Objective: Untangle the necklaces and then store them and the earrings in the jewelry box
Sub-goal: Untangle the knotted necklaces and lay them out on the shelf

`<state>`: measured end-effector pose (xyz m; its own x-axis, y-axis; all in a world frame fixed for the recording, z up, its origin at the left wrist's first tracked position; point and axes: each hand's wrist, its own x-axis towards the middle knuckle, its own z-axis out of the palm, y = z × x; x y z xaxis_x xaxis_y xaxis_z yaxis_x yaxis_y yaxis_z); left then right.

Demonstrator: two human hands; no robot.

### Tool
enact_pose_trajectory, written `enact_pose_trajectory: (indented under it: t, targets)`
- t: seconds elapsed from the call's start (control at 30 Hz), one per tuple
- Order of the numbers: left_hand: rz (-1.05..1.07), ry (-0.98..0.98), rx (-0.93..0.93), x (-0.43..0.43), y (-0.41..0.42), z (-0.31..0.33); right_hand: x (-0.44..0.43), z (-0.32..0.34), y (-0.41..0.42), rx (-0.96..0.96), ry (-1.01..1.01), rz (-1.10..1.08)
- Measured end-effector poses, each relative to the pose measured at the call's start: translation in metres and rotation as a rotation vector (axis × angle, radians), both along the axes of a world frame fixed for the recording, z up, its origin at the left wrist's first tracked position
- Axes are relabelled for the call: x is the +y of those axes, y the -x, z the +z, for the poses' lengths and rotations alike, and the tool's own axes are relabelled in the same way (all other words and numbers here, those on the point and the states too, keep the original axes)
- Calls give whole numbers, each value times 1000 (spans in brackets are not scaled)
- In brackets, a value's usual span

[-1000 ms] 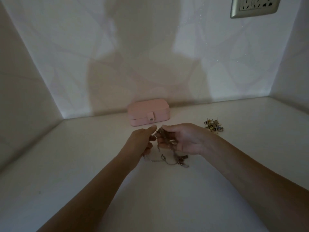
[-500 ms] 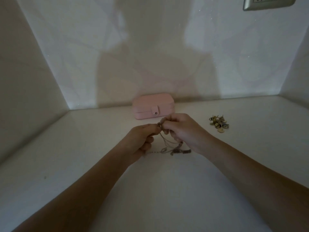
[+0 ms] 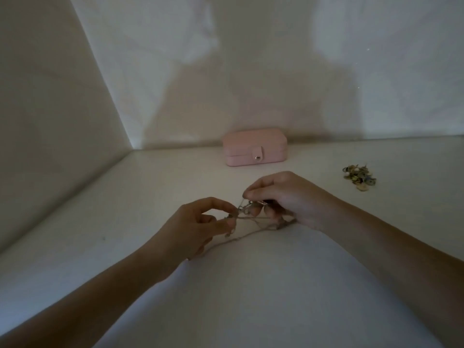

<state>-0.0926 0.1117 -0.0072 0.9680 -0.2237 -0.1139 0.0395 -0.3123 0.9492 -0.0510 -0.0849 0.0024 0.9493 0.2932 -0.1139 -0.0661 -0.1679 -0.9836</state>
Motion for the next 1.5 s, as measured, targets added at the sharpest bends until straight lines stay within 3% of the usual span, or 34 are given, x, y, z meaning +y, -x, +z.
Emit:
enact_pose_trajectory:
  t: [0.13,0.23,0.33,0.47,0.6,0.67,0.73,0.87,0.97,1.1,1.27,1.4,1.5]
  targets:
    - [146,69,-113,9,13,-9,6,-1,1,-84,-138,-121]
    - [170,143,-125,12,15,-8,11,-4,0,109,-331,-74]
    - [133,135,-136,13,14,-5,10,-2,-3,261,-379,-14]
    - [127,76,-154,17,10,-9,5,2,-4,320,-188,61]
    - [191,-110,-330,29,4,-12,-18,8,-8,-128,392,-86]
    - [193,-291,-380,36,0,-10,-31,14,-12,-172,471,-108]
    - [190,-397,-311,44,-5,-7,-40,18,-14,-155,468,-131]
    - [108,-101,-87,54,-5,3,-40,12,-16,-228,381,-81]
    - [2,45,-93,55,-4,6,-13,-6,-10,-393,419,66]
    - [-130,230,-96,55,-1,14,25,-21,3,-471,501,330]
    - [-202,401,-77,57,0,24,34,-29,8,-533,526,322]
    - [-173,392,-7,67,-1,30,27,-20,3,-564,674,235]
    - [-134,180,65,76,-3,31,9,-10,-9,-553,870,167]
